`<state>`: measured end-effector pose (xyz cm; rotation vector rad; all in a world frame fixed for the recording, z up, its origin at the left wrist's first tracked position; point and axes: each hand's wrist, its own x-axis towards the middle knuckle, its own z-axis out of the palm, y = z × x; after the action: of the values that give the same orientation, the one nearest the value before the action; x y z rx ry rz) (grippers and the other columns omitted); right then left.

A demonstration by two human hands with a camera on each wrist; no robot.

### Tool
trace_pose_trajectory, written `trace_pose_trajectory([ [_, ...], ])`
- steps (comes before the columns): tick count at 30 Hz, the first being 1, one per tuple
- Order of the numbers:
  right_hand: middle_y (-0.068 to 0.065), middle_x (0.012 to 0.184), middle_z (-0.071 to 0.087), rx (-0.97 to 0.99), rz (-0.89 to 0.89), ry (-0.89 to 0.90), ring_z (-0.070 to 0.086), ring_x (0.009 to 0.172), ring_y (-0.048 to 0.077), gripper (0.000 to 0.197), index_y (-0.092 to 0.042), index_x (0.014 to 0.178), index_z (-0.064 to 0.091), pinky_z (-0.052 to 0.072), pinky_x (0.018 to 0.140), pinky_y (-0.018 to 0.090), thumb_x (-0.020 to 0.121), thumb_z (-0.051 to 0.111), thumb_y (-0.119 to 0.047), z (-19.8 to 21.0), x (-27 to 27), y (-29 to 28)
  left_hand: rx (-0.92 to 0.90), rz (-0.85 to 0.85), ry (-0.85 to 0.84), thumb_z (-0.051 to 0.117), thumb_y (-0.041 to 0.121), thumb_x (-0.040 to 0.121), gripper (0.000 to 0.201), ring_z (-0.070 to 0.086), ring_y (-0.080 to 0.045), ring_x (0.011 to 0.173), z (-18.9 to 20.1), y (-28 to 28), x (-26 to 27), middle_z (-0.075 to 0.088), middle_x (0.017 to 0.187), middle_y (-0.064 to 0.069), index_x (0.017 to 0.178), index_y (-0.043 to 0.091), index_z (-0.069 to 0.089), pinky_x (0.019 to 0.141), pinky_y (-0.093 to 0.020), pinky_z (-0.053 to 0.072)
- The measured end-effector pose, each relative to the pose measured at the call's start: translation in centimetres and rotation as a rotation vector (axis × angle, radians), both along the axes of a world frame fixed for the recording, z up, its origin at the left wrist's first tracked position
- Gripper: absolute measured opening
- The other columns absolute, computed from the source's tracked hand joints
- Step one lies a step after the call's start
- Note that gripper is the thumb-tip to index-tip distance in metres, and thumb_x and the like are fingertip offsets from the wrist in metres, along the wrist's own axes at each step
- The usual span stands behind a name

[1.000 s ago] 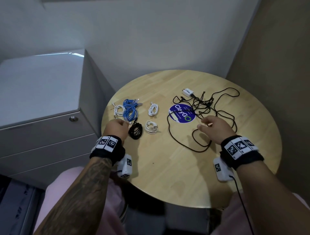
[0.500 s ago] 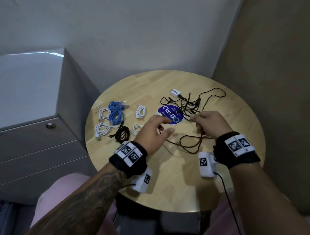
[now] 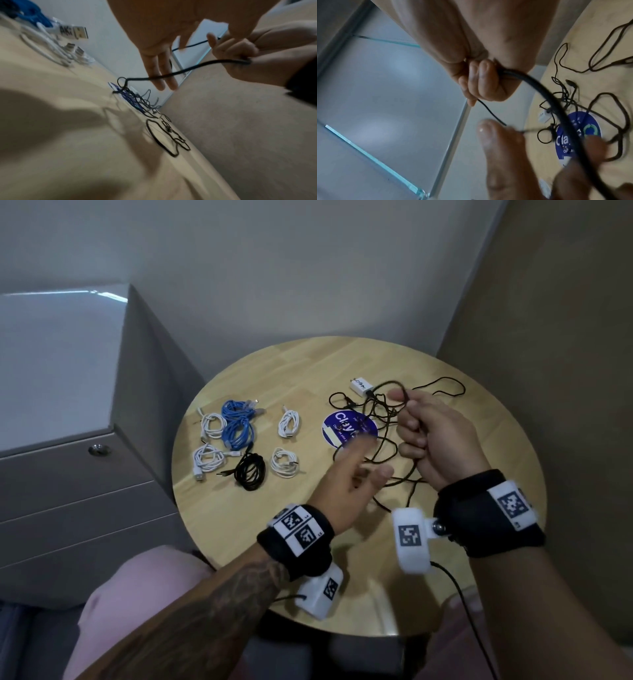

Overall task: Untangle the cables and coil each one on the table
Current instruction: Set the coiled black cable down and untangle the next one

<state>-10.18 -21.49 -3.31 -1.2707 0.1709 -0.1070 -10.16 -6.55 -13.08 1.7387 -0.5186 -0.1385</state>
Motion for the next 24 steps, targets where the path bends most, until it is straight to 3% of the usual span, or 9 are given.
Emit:
trace_pose_trajectory([
  [2, -0.007, 0.06, 0.036, -0.059, -0.12, -0.08, 0.02, 0.045, 0.004, 0.027, -0.015, 0.105, 0.063, 0.015, 0.037, 0.016, 0.103, 0.037, -0.006, 0.4, 0.3, -0.3, 0.045, -0.068, 0.033, 0.049, 0.057, 0.09, 0.04, 0.058, -0.016, 0.07, 0.0, -0.2, -0.6, 0.066, 0.083, -0.001, 0.095, 0.022, 0.069, 0.07, -0.038, 0.051],
  [3, -0.008, 0.059, 0.036, -0.082, -0.183, -0.11, 0.02, 0.045, 0.004, 0.027, -0.016, 0.102, 0.063, 0.015, 0.037, 0.016, 0.103, 0.038, -0.006, 0.7, 0.4, -0.5, 0.058, -0.086, 0.027, 0.049, 0.053, 0.092, 0.037, 0.057, -0.015, 0.069, 0.0, -0.2, -0.6, 0.064, 0.075, 0.002, 0.087, 0.021, 0.067, 0.07, -0.038, 0.049],
  [6, -0.007, 0.056, 0.036, -0.154, -0.36, -0.158, 0.022, 0.044, 0.004, 0.026, -0.016, 0.096, 0.062, 0.017, 0.037, 0.017, 0.101, 0.04, -0.004, 1.7, 0.6, -1.7, 0.129, -0.066, -0.014, 0.052, 0.034, 0.098, 0.019, 0.053, -0.004, 0.068, 0.2, 0.9, 0.3, 0.06, 0.071, 0.017, 0.085, 0.026, 0.062, 0.069, -0.029, 0.048],
  [9, -0.011, 0.055, 0.041, -0.246, -0.406, -0.188, 0.029, 0.045, 0.004, 0.024, -0.022, 0.091, 0.063, 0.023, 0.041, 0.019, 0.099, 0.045, -0.008, 1.8, 0.4, -3.2, 0.259, 0.059, -0.061, 0.058, 0.028, 0.096, 0.011, 0.06, -0.008, 0.079, -0.3, 2.5, 1.9, 0.067, 0.082, 0.011, 0.091, 0.024, 0.068, 0.078, -0.034, 0.052],
  [12, -0.009, 0.07, 0.059, -0.651, -0.225, -0.151, 0.05, 0.057, 0.001, 0.01, -0.022, 0.087, 0.062, 0.041, 0.061, 0.02, 0.094, 0.069, -0.021, 0.9, -0.1, -3.1, 0.029, 0.175, 0.016, 0.06, 0.022, 0.096, 0.014, 0.064, -0.008, 0.077, 1.0, 2.7, 2.9, 0.072, 0.081, 0.004, 0.099, 0.023, 0.073, 0.076, -0.034, 0.053],
  [14, 0.003, 0.071, 0.06, -0.847, 0.021, -0.063, 0.051, 0.061, 0.004, 0.016, -0.014, 0.091, 0.066, 0.041, 0.061, 0.02, 0.089, 0.076, -0.026, -0.2, -0.5, -1.8, -0.151, 0.156, 0.021, 0.058, 0.012, 0.097, 0.017, 0.065, -0.008, 0.072, 3.0, 1.9, 3.7, 0.071, 0.076, -0.001, 0.101, 0.017, 0.073, 0.072, -0.026, 0.052],
  [16, -0.004, 0.069, 0.065, -0.939, 0.095, -0.046, 0.055, 0.061, -0.001, 0.016, -0.013, 0.09, 0.071, 0.041, 0.062, 0.019, 0.092, 0.072, -0.029, -0.7, -0.4, -0.8, -0.213, 0.12, -0.016, 0.056, 0.006, 0.096, 0.018, 0.066, -0.01, 0.073, 4.8, 1.1, 4.6, 0.071, 0.078, -0.003, 0.102, 0.013, 0.072, 0.069, -0.021, 0.052],
  [21, 0.0, 0.072, 0.065, -0.88, -0.173, -0.2, 0.054, 0.066, 0.001, 0.026, -0.007, 0.082, 0.07, 0.039, 0.061, 0.013, 0.099, 0.062, -0.025, 1.3, 0.3, -1.1, -0.155, 0.074, -0.1, 0.06, 0.004, 0.093, 0.017, 0.068, -0.01, 0.074, 5.3, -0.6, 7.0, 0.071, 0.079, -0.001, 0.104, 0.014, 0.068, 0.075, -0.022, 0.051],
  [24, -0.016, 0.06, 0.057, -0.717, -0.356, -0.233, 0.049, 0.06, -0.003, 0.026, -0.015, 0.078, 0.067, 0.038, 0.061, 0.017, 0.099, 0.059, -0.029, 1.7, 0.5, -2.0, -0.095, 0.153, -0.091, 0.064, 0.015, 0.089, 0.016, 0.07, -0.014, 0.081, 4.1, -1.1, 8.4, 0.073, 0.079, 0.0, 0.102, 0.023, 0.058, 0.08, -0.03, 0.055],
])
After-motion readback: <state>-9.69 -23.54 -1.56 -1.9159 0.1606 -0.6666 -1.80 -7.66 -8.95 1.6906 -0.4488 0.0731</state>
